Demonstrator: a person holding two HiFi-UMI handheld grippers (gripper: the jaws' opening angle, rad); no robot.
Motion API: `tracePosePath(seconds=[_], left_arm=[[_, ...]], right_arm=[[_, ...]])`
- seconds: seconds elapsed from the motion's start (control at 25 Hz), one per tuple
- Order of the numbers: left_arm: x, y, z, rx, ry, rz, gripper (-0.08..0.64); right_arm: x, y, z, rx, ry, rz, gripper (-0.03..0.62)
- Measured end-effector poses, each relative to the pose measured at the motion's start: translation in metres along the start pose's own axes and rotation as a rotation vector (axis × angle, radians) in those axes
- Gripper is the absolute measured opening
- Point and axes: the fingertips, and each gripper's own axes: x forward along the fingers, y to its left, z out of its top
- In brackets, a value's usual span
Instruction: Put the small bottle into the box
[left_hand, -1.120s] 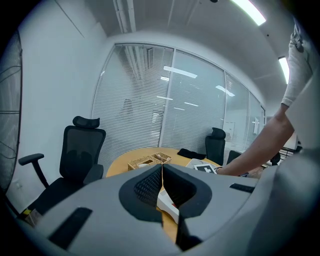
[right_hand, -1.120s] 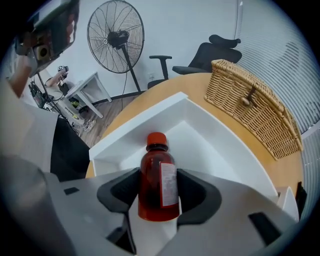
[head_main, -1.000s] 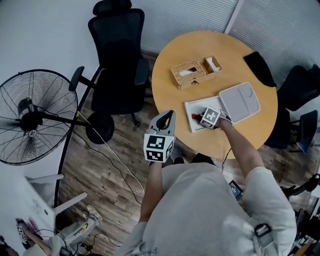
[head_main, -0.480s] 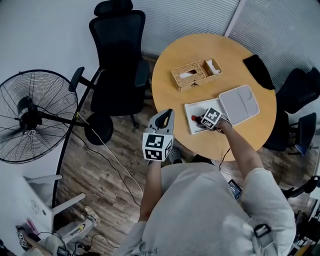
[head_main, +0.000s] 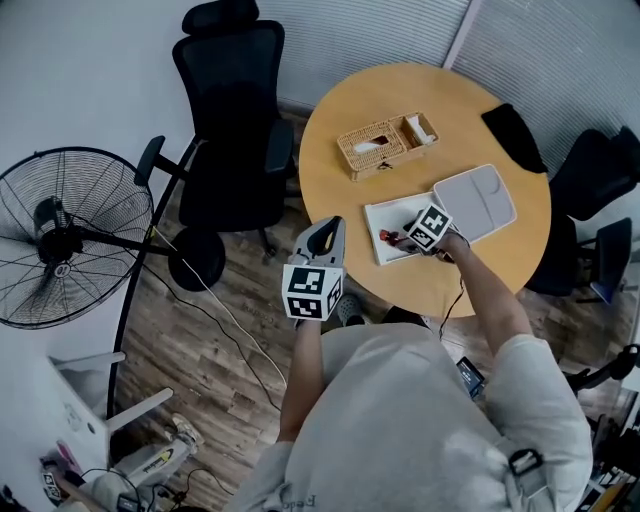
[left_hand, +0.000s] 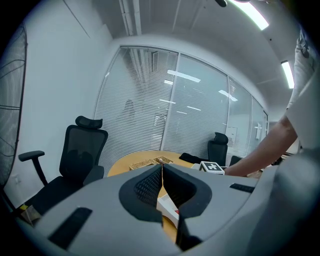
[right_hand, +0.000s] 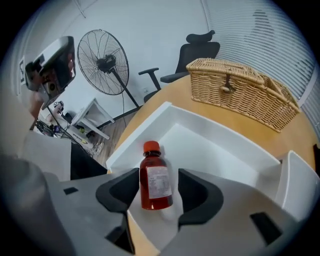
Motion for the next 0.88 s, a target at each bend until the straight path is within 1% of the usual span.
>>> tracePosePath(seconds=[0.2,0.36,0.6,0.76,0.88], left_arm=[[0.003,-0.009,-0.006,-0.002,0.018,-0.026,0.029],[0.009,-0.017,-0.008,0.018,0.028,-0.040,0.029],[0.019,-0.025,-0.016,0.025,0.057,-0.052,0.029],[0.027,-0.032,-0.020,0.051,0.083,-0.071,0.029],[0.033,-0.037,-0.024,0.053,0.095,-0.083,0.029]], right_arm=[[-0.026,0.000,0.020,0.019,-0.141,-0.026,0.250],[-0.053,-0.003,0.025,0.043,-0.252,-0.081,0.248],[-0.086,-0.006,0.024,0.164,-0.435,-0.181,0.242],[-0.096,-0.004,0.013,0.216,-0.497,-0.239,0.241],[-0.112,-0.003,0.006,0.286,-0.575,-0.283,0.238]])
